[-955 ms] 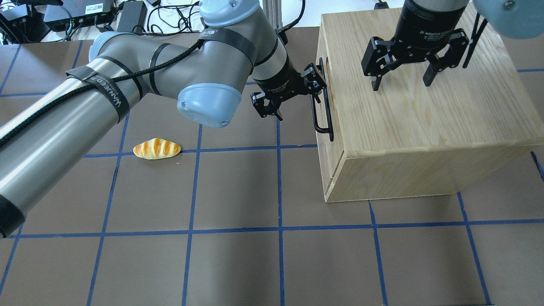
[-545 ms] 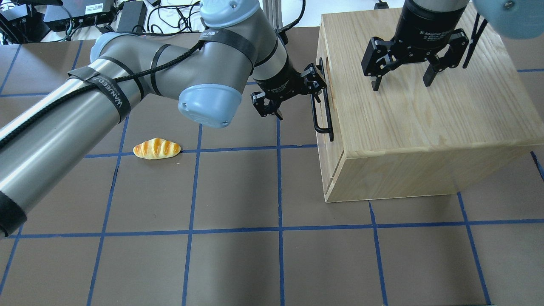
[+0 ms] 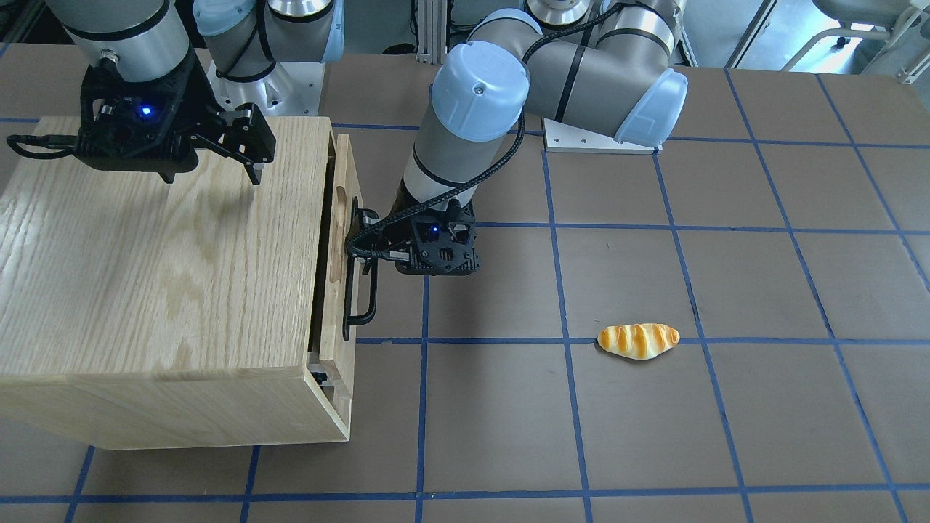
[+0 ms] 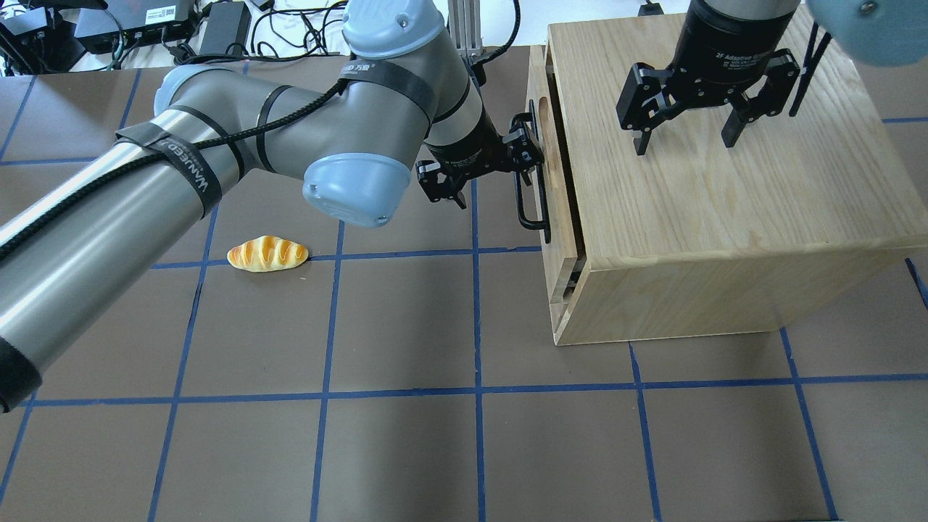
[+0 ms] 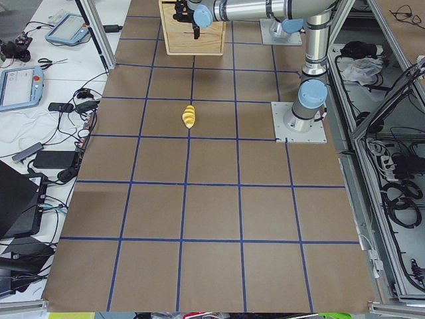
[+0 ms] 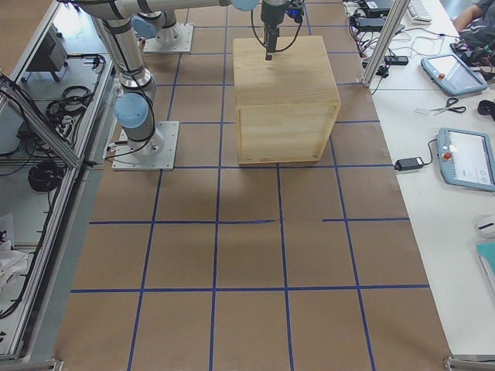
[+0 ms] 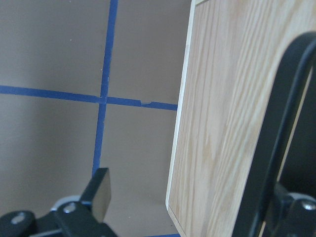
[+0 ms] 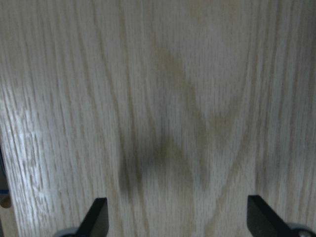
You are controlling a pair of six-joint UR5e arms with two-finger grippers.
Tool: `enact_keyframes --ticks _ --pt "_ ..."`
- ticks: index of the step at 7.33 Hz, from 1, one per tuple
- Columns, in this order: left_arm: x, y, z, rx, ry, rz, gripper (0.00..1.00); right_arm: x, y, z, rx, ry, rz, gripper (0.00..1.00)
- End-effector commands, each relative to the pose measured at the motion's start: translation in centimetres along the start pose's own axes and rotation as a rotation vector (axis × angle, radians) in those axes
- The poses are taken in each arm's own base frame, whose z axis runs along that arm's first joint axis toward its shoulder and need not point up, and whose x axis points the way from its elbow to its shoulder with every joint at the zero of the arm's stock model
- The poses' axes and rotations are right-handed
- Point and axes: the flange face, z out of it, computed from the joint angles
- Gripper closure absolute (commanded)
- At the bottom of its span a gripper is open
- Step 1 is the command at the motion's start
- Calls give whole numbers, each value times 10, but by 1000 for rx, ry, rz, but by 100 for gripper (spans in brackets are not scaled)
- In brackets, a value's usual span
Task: Open upper drawer
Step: 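Pull the drawer handle with the left gripper away from the cabinet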
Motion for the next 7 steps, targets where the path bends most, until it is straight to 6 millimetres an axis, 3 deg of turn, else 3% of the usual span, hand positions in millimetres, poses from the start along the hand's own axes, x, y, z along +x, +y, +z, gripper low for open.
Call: enact_keyframes --ticks 1,7 --pt "-2 3 -7 3 -4 17 0 0 0 0 -1 0 0 0" --pt "-14 -4 -8 30 -69 107 0 0 0 0 1 0 0 0"
